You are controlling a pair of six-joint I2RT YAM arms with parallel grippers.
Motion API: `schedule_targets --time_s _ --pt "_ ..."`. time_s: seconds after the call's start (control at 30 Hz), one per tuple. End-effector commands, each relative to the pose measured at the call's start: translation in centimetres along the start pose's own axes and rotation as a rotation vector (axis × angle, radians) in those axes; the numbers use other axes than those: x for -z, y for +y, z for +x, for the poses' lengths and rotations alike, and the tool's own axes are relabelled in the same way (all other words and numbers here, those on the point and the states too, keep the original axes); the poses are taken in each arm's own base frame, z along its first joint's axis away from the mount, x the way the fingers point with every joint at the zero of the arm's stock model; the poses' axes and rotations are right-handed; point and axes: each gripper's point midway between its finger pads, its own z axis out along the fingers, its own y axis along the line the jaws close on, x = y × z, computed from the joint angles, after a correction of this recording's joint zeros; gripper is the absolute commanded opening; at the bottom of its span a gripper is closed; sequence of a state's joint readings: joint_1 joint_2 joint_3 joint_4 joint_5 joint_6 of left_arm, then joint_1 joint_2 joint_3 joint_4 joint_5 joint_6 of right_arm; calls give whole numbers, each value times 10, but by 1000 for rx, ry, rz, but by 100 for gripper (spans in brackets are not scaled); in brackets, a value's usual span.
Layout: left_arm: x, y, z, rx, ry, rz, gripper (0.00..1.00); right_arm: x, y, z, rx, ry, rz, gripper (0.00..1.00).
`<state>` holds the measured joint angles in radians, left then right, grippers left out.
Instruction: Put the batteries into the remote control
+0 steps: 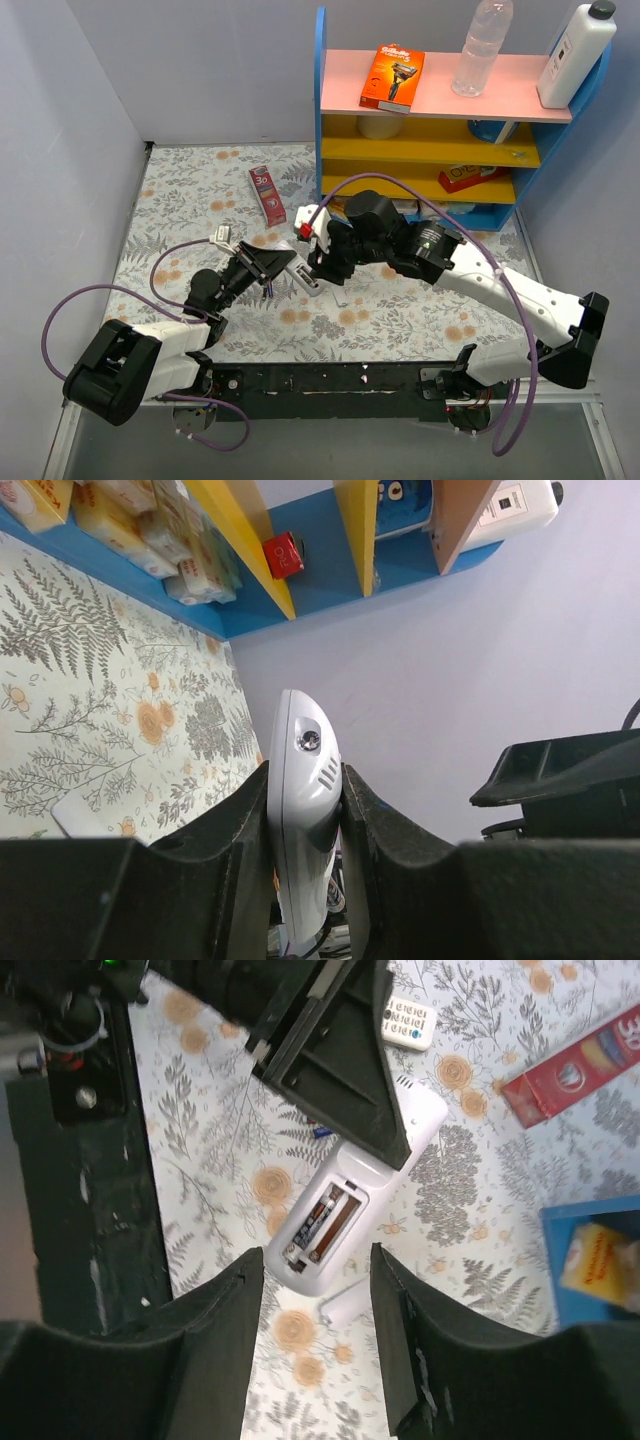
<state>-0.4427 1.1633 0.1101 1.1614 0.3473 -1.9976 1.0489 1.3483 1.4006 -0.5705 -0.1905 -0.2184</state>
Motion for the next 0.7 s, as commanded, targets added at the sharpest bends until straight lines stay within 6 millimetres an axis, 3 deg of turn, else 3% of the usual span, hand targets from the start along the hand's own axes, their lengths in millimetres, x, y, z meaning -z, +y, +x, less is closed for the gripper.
schedule_targets --time_s 0.0,0.27,0.67 --pt "-5 -36 1 12 34 112 0 9 9 9 302 -29 -78 52" --pt "-9 -50 6 19 92 136 0 8 25 23 409 -4 -201 45" --pt "-11 -59 8 37 122 145 0 0 24 29 431 21 -220 32"
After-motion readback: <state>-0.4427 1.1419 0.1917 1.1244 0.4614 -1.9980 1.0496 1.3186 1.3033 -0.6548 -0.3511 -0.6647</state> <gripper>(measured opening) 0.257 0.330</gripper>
